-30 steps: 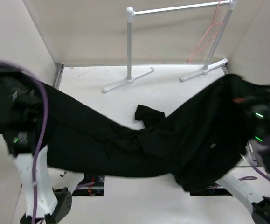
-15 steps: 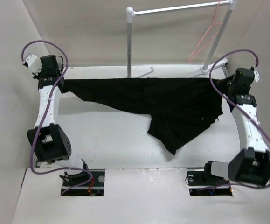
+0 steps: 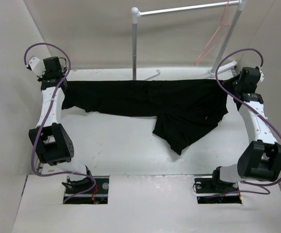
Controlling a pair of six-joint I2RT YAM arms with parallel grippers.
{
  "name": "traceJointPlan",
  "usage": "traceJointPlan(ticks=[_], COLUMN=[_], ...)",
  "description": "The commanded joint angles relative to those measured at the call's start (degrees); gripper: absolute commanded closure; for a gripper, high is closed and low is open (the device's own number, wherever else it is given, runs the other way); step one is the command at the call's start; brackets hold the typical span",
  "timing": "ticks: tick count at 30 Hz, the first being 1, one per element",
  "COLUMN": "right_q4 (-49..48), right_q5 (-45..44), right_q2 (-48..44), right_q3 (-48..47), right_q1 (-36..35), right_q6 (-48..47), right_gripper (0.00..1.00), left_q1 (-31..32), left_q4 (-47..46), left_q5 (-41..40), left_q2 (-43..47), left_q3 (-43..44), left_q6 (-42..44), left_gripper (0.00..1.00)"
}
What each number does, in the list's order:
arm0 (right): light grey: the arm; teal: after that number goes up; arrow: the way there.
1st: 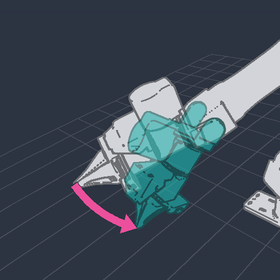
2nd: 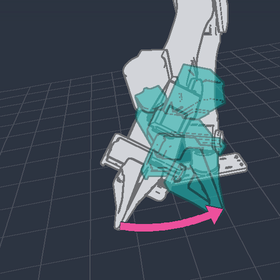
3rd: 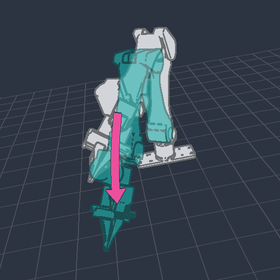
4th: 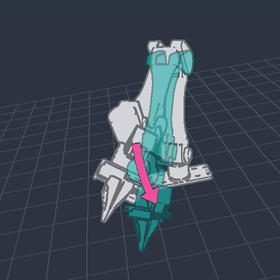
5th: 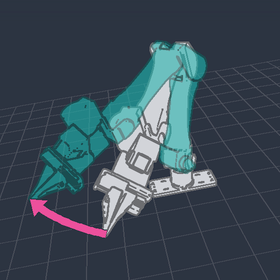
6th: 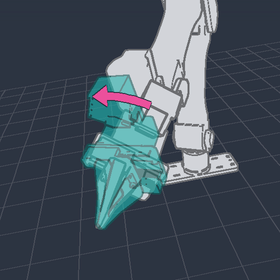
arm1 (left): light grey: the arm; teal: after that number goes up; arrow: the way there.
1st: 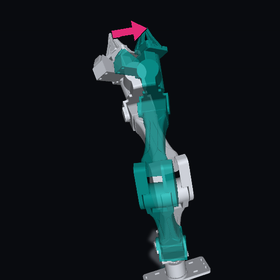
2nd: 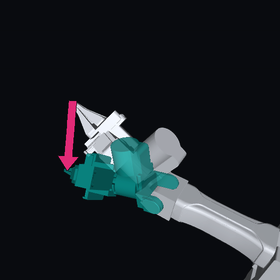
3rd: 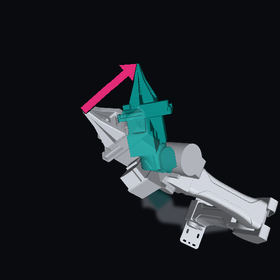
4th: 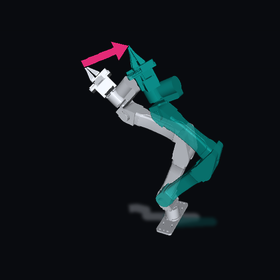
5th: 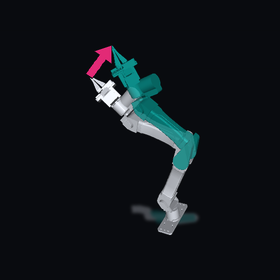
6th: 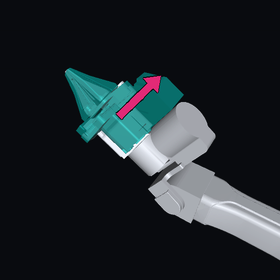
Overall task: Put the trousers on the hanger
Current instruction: Flatten out the trousers at the center of the board.
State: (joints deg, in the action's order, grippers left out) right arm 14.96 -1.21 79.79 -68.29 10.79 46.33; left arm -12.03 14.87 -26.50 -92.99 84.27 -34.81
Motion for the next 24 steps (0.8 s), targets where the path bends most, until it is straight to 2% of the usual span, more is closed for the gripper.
traceJointPlan(ticks=[1, 7, 11, 12, 13, 14, 16, 17, 18, 20, 22, 24], right_q4=[-3.45, -3.36, -3.36, -3.27, -3.27, -3.18, -2.66, -1.96, -1.26, -0.37, -0.72, -0.72], right_q5=[-0.11, 0.16, 0.24, -0.10, -0.19, -0.19, -0.37, -0.80, -1.59, -3.26, -3.01, -2.92], right_q2=[-1.30, 2.47, 7.82, 9.14, 10.29, 11.26, 12.58, 12.93, 13.11, 13.37, 13.38, 13.46], right_q3=[-3.86, -7.29, -11.76, -12.99, -14.49, -15.89, -18.27, -19.24, -19.94, -20.13, -19.25, -19.07], right_q1=[-0.28, 0.94, 2.44, 2.53, 2.62, 2.44, 2.35, 2.35, 2.35, 2.35, 2.35, 2.01], right_q6=[-0.27, -0.80, -0.62, -0.36, -0.10, 0.08, 0.08, 0.08, -0.27, -0.62, -0.54, -0.71], right_gripper=[0.95, 0.94, 0.94, 0.94, 0.95, 0.95, 0.95, 0.95, 0.95, 0.95, 0.95, 0.95], left_q1=[-0.23, -0.67, -0.49, -0.15, 0.38, 1.34, 2.75, 3.80, 5.12, 9.59, 17.22, 27.93], left_q4=[-3.00, -5.99, -6.44, -7.05, -7.66, -8.45, -8.72, -8.20, -7.50, -6.79, -6.88, -7.40], left_q5=[1.10, 3.30, 3.74, 4.17, 5.40, 7.06, 9.61, 10.50, 10.77, 10.68, 10.59, 8.32], left_q2=[1.67, -0.34, -6.57, -8.33, -9.91, -11.06, -11.08, -9.51, -6.88, 0.40, 8.57, 15.97], left_q3=[1.51, 3.26, 10.80, 12.83, 14.94, 16.61, 17.77, 16.55, 13.58, 3.68, -8.97, -20.85], left_q6=[-1.05, -1.66, -2.37, -2.54, -2.46, -2.20, -1.93, -1.67, -1.32, -1.05, -1.49, -3.50], left_gripper=[0.93, 0.93, 0.92, 0.89, 0.84, 0.74, 0.43, 0.32, 0.26, 0.25, 0.35, 0.48])
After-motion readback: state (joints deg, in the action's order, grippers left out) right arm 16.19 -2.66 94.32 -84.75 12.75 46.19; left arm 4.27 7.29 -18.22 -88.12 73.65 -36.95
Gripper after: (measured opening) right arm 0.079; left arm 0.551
